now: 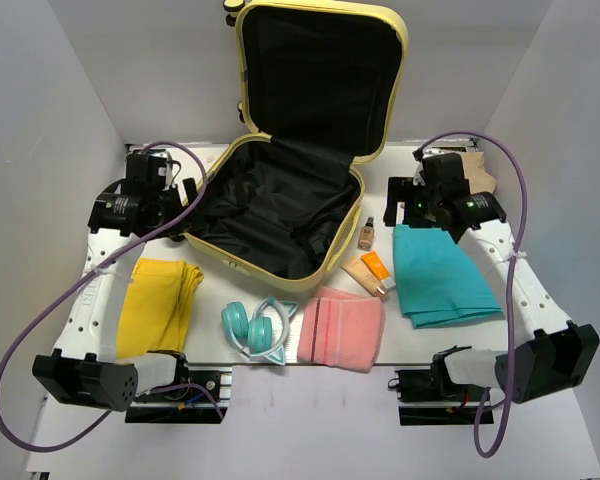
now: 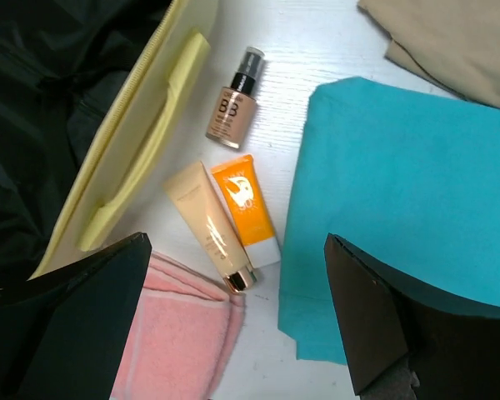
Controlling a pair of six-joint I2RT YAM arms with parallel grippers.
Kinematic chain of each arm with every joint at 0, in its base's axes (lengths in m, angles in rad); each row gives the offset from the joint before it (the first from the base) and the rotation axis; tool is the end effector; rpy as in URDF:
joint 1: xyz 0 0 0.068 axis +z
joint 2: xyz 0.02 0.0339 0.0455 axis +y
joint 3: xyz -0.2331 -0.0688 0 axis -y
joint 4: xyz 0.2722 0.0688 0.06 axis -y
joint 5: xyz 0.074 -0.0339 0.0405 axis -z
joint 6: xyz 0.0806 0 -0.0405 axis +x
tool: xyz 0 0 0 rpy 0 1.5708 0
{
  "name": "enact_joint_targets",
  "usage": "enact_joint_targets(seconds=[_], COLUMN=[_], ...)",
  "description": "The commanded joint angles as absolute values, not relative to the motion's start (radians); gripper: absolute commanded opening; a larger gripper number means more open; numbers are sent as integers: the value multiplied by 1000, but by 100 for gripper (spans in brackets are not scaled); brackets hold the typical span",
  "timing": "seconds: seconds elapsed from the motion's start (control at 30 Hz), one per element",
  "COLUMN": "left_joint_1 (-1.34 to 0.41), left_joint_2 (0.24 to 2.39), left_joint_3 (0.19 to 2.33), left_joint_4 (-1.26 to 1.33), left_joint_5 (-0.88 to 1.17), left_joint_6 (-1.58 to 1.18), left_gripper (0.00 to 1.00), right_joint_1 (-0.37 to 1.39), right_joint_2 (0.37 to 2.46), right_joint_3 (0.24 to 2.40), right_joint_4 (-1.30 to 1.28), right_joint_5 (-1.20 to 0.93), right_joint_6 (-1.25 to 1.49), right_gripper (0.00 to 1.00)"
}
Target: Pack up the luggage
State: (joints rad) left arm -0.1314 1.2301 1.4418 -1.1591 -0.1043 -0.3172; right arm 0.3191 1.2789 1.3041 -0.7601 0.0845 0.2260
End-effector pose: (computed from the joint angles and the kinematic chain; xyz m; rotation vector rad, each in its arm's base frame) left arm 0.2843 -0.0291 0.3239 -0.2750 2.4964 -0.0522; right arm 0.3231 0.0996 0.3001 -0.0641 2.3084 0.1820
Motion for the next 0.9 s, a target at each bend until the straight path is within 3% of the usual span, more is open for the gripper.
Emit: enact_joint_targets(seconds=[0.0, 0.17, 0.47, 0.87], left_joint_1=[-152, -184, -233, -239], left_joint_2=[1184, 1195, 1210, 1324], left_joint_3=[1430, 1408, 1332, 1333], left_joint_4=[-1118, -1091, -1040, -1031], left_joint_5=[-92, -87, -95, -74], left_joint_6=[-293, -284, -262, -245], left_gripper=[100, 100, 100, 100], right_joint_1=[321, 316, 296, 295], right_joint_2=[1220, 1166, 1273, 1403], right_joint_3=[1272, 1143, 1026, 926], right_joint_4=[-738, -738, -867, -782], right_joint_5=[158, 169, 265, 204], right_joint_6=[232, 225, 296, 112], right_gripper=[91, 91, 91, 91])
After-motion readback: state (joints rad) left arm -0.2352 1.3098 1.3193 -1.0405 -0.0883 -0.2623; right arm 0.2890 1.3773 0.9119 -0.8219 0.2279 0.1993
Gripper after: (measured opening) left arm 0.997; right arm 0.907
